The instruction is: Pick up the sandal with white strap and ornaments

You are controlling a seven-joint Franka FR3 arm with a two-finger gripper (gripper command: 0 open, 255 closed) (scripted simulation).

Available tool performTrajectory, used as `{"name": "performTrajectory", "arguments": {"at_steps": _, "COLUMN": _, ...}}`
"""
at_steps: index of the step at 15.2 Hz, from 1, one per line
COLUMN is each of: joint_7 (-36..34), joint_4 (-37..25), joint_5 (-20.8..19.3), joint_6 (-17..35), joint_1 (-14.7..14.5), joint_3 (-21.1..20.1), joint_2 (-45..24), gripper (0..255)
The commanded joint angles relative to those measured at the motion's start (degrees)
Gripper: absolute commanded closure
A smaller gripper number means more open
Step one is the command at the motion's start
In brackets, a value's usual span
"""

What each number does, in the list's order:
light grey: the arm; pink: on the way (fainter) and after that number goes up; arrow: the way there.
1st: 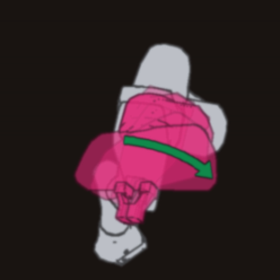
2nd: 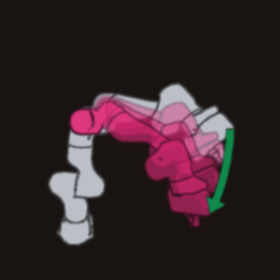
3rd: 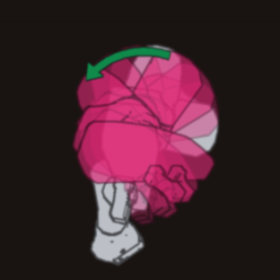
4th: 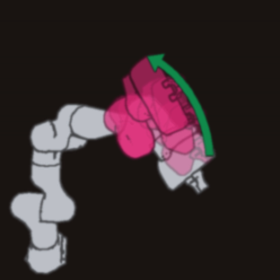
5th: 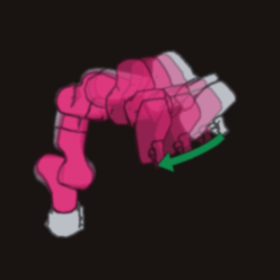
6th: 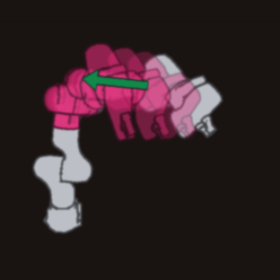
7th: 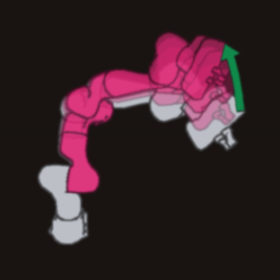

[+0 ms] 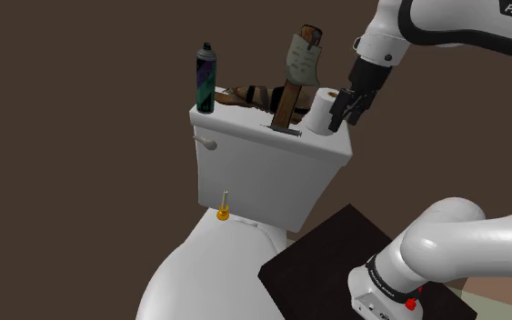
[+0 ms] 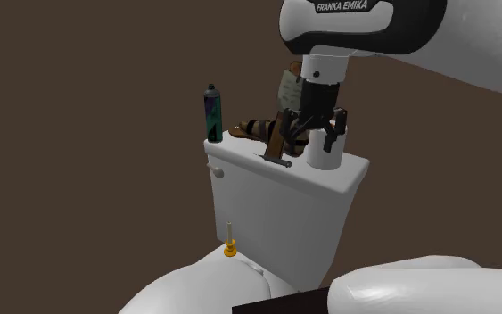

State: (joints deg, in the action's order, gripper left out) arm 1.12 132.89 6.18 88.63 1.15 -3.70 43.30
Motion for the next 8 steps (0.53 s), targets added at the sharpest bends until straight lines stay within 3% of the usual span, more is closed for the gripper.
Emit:
{"name": "performTrajectory", "arguments": {"at_steps": 1, "joint_7": 0.0, "joint_4": 0.0, "joint_5": 0.0, "joint_6": 0.0, "joint_1": 0.0, "joint_3": 0.0, "joint_2": 0.0, "gripper": 0}}
{"name": "performTrajectory", "arguments": {"at_steps": 8, "joint_7": 3.2, "joint_4": -8.5, "joint_5": -1.2, "joint_6": 7.8, "joint_1": -0.7, "joint_3": -0.9, "joint_2": -14.9, "gripper": 0}}
